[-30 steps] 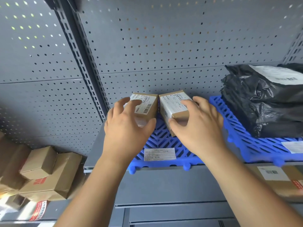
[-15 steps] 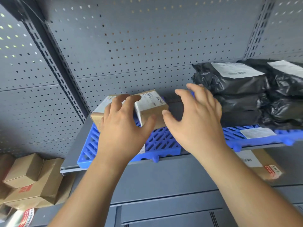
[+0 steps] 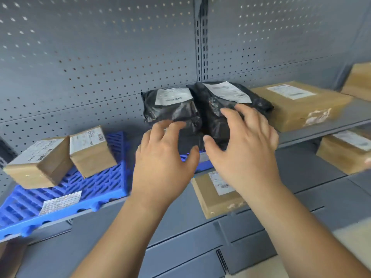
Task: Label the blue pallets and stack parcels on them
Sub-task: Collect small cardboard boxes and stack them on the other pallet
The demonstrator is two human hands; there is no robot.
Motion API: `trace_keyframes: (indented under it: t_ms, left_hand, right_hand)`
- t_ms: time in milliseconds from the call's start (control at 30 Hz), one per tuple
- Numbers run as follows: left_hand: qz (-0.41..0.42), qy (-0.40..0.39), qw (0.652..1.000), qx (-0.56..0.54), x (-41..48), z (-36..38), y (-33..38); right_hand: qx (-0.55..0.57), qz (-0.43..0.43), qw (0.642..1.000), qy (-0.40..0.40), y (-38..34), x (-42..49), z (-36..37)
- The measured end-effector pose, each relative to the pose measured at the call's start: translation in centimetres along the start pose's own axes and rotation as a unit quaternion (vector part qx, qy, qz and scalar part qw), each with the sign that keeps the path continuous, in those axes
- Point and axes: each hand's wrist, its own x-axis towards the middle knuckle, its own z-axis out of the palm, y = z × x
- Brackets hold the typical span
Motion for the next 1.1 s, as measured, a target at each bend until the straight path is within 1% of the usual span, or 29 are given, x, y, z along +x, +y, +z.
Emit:
trace_keyframes:
  t_ms: [167, 267, 467, 667, 867, 1000, 1100]
  left_hand:
    - [0.05, -0.029, 0.998, -0.035, -0.1, 5.1, 7.3]
    - [0.094, -0.052, 0.992, -0.059, -0.4, 8.2, 11.9]
    - [0.17, -0.107, 0.978, -0.066, -0.5, 13.7, 19.9]
    - [0.237, -0.158, 0.952, -0.111, 0.1, 19.9, 27.1]
    - [0.311, -0.205, 0.915, -0.155, 1.5, 26.7, 34.2]
    - [0.328, -0.218, 0.903, -0.172, 4.3, 31.3, 38.6]
    - [0.335, -0.239, 0.888, -0.206, 6.1, 34.6, 41.6]
  right_hand:
    - [-0.045, 0.06, 0.997, -0.005, 7.8, -0.8, -4.6]
    - [-0.074, 0.098, 0.992, -0.005, 12.4, -1.5, -7.6]
    - [-0.124, 0.19, 0.974, 0.012, 19.9, -3.0, -12.6]
    - [-0.162, 0.289, 0.943, 0.03, 26.6, -4.3, -16.3]
    - [-0.241, 0.361, 0.9, 0.044, 33.4, -3.6, -18.7]
    - [-0.263, 0.398, 0.877, 0.055, 37.8, -1.3, -19.7]
    - [-0.275, 0.423, 0.861, 0.065, 40.7, 0.0, -20.0]
